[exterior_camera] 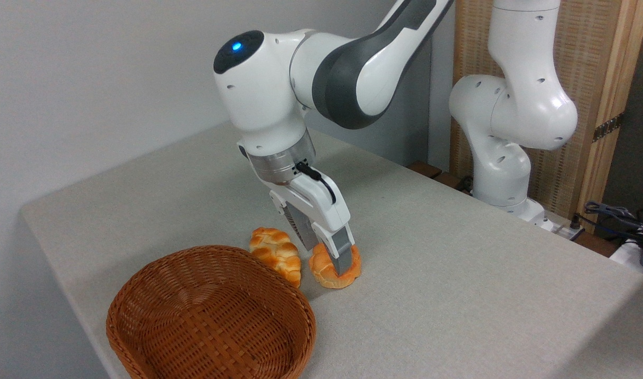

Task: Put bread into the basket
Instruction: 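Lower the gripper around the round bread roll and close on it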

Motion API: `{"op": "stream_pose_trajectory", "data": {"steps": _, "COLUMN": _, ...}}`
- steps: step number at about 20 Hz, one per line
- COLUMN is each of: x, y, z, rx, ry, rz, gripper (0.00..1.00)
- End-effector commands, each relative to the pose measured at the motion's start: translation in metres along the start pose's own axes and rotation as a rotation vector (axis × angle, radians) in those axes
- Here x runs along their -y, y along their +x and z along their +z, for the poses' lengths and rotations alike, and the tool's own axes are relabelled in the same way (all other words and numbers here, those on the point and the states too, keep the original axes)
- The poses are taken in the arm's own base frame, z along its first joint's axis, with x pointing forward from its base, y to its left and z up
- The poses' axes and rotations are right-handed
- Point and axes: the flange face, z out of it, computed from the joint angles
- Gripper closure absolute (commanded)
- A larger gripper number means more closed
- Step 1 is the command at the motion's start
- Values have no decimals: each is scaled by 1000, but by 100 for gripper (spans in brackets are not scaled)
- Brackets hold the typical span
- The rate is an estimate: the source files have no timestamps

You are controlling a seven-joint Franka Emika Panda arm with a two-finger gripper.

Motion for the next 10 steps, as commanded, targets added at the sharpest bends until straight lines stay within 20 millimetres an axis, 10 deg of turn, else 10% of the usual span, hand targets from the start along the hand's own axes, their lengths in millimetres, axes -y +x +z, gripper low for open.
{"op": "stream_pose_trajectory", "data": {"steps": 1, "x": 2, "y": 1, "z": 6, "rx": 22, "ry": -3, "rz": 28, "gripper": 0}}
{"op": "stream_pose_trajectory", "data": {"steps": 3, "x": 2, "y": 4, "z": 10, "rx": 28, "ry": -9, "rz": 32, "gripper": 2}}
{"op": "stream_pose_trajectory", "data": {"steps": 7, "x": 2, "y": 5, "z": 11, "rx": 29, "ry": -11, "rz": 35, "gripper": 50}}
{"op": "stream_pose_trajectory", "data": {"steps": 10, "x": 2, "y": 5, "z": 10, "rx": 26, "ry": -9, "rz": 35, "gripper": 56}}
